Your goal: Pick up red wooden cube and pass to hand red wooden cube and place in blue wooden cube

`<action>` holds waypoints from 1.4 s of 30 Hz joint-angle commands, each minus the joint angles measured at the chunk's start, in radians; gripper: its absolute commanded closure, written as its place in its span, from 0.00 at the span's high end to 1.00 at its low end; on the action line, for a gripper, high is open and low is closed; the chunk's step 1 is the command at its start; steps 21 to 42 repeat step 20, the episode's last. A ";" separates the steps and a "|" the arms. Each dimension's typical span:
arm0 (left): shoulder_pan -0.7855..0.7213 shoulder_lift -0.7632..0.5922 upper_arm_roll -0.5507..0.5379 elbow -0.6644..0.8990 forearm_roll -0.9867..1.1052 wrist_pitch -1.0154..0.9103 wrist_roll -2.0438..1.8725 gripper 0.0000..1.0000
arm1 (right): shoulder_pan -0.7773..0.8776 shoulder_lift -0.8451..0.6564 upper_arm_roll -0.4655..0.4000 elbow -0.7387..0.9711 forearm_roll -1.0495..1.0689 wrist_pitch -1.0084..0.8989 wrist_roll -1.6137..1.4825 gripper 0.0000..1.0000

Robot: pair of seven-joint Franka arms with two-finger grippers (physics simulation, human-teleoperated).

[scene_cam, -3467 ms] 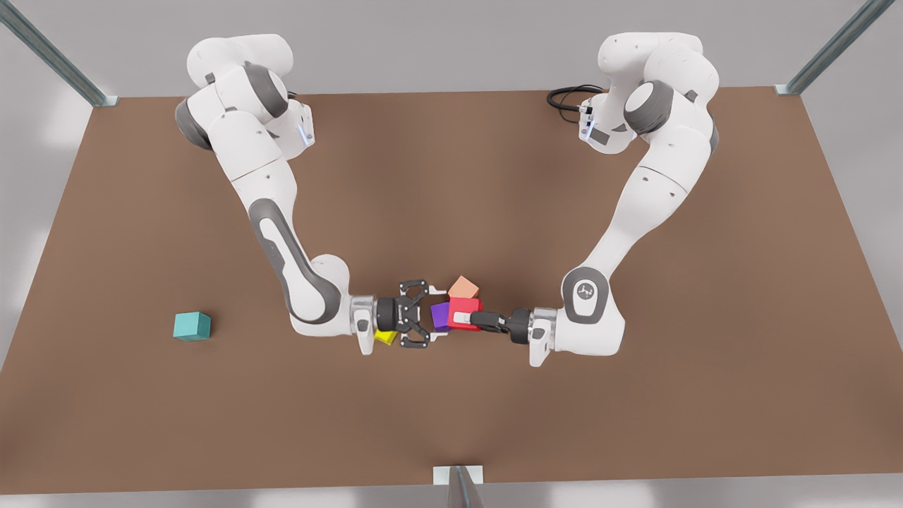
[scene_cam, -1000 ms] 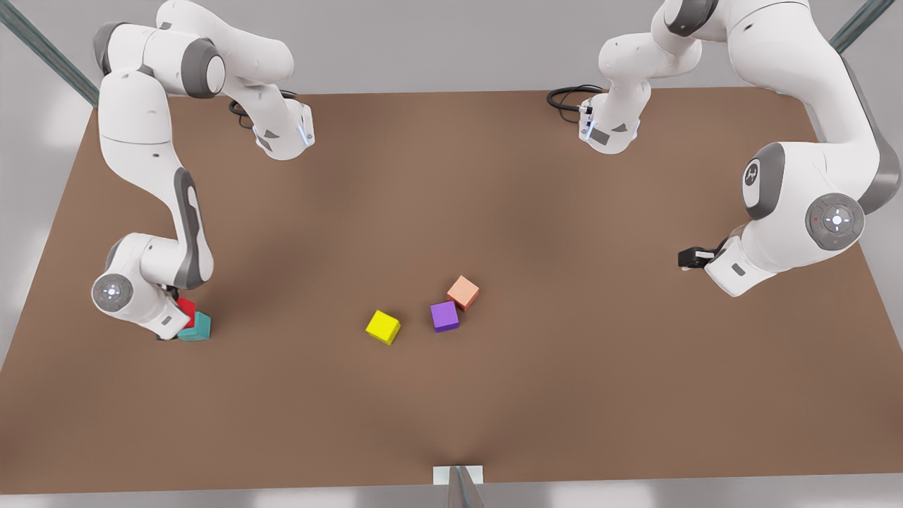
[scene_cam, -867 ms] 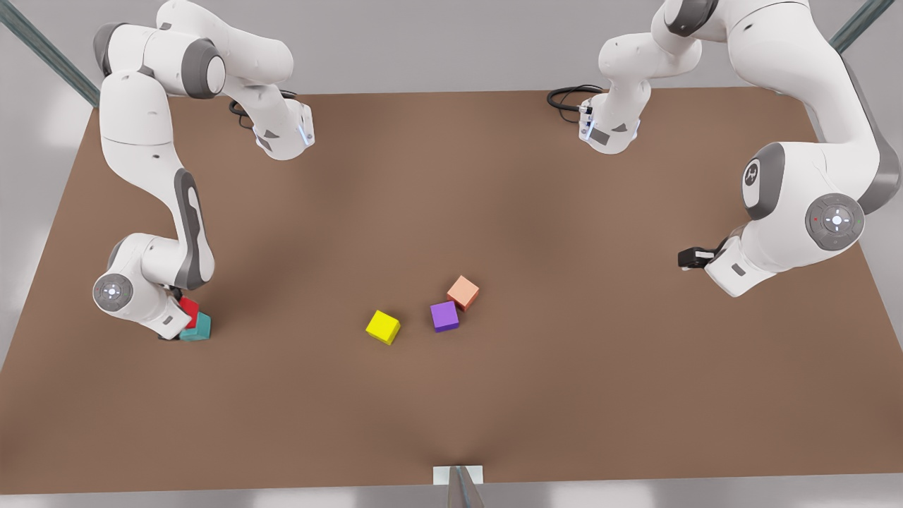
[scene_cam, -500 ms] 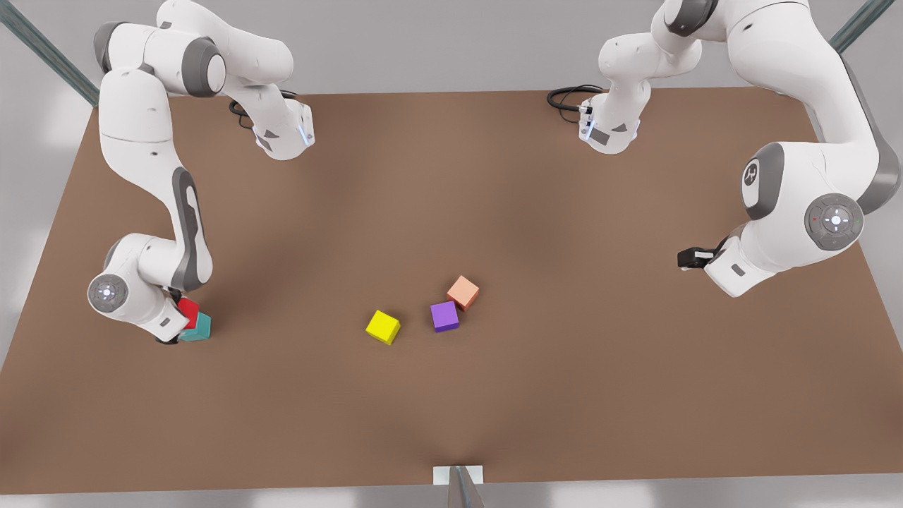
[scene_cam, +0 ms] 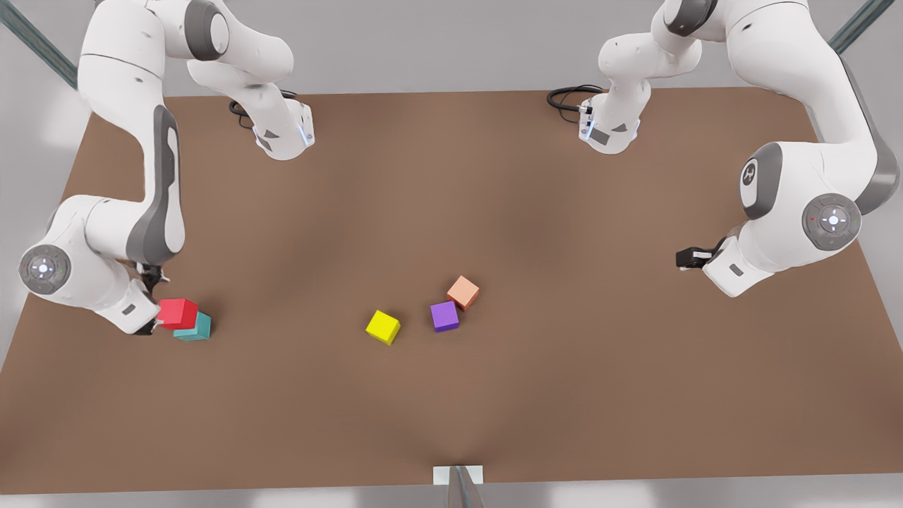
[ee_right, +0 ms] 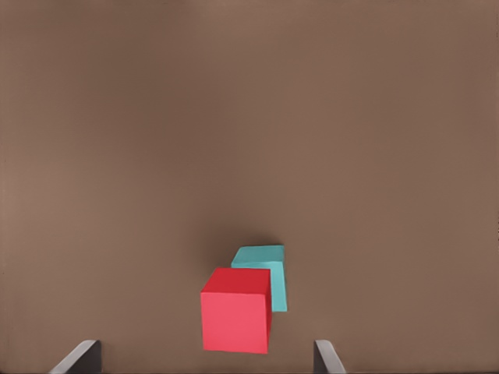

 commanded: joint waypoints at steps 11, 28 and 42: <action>0.003 -0.001 0.000 0.000 0.008 -0.001 -0.006 1.00 | -0.005 -0.198 0.155 0.177 0.076 -0.492 1.844 1.00; 0.001 -0.001 0.000 0.000 0.010 -0.001 -0.006 1.00 | -0.017 -0.279 0.167 0.038 0.051 -0.331 1.776 1.00; 0.001 -0.001 0.000 0.000 0.010 -0.001 -0.006 1.00 | -0.017 -0.279 0.167 0.038 0.051 -0.331 1.776 1.00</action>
